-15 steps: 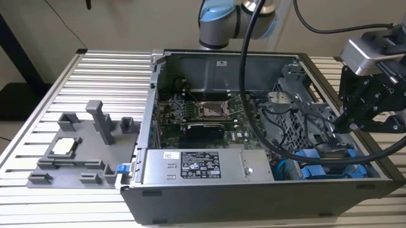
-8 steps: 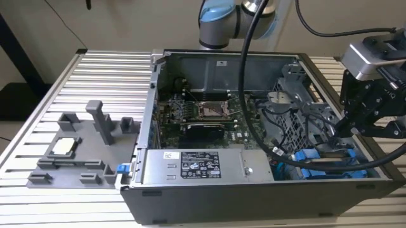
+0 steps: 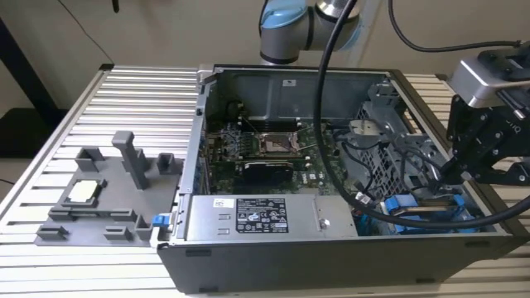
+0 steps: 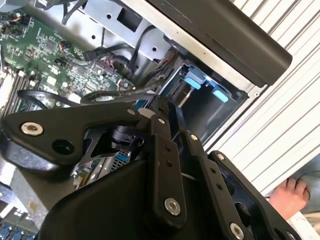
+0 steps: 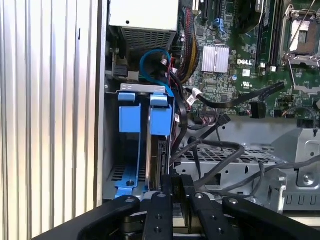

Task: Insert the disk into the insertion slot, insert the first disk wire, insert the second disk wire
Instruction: 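Insert the first disk wire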

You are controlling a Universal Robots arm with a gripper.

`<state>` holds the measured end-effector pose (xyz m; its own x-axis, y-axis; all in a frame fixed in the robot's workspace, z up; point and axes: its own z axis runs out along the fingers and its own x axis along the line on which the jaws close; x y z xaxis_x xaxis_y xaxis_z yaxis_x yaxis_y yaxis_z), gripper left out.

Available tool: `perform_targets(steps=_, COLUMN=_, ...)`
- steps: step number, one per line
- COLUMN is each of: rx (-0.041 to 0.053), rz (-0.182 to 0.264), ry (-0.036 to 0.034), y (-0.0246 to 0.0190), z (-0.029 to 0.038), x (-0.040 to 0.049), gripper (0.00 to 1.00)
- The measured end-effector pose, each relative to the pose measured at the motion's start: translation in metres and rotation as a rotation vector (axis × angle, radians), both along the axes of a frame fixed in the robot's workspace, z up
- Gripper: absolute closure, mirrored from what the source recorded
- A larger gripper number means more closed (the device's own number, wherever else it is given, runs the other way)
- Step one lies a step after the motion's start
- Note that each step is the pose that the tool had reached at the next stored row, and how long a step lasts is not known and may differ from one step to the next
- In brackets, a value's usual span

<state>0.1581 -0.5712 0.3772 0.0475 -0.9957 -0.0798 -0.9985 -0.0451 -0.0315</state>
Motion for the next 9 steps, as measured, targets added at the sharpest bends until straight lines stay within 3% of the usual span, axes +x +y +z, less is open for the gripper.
perform_targets(steps=3, rx=-0.0153, rz=-0.004, ry=0.0067, y=0.0, z=-0.0008, x=0.0021, gripper=0.81)
perform_targets(steps=9, rx=-0.0262, rz=-0.014, ry=0.0084, y=0.0002, z=-0.0066, x=0.003, gripper=0.81)
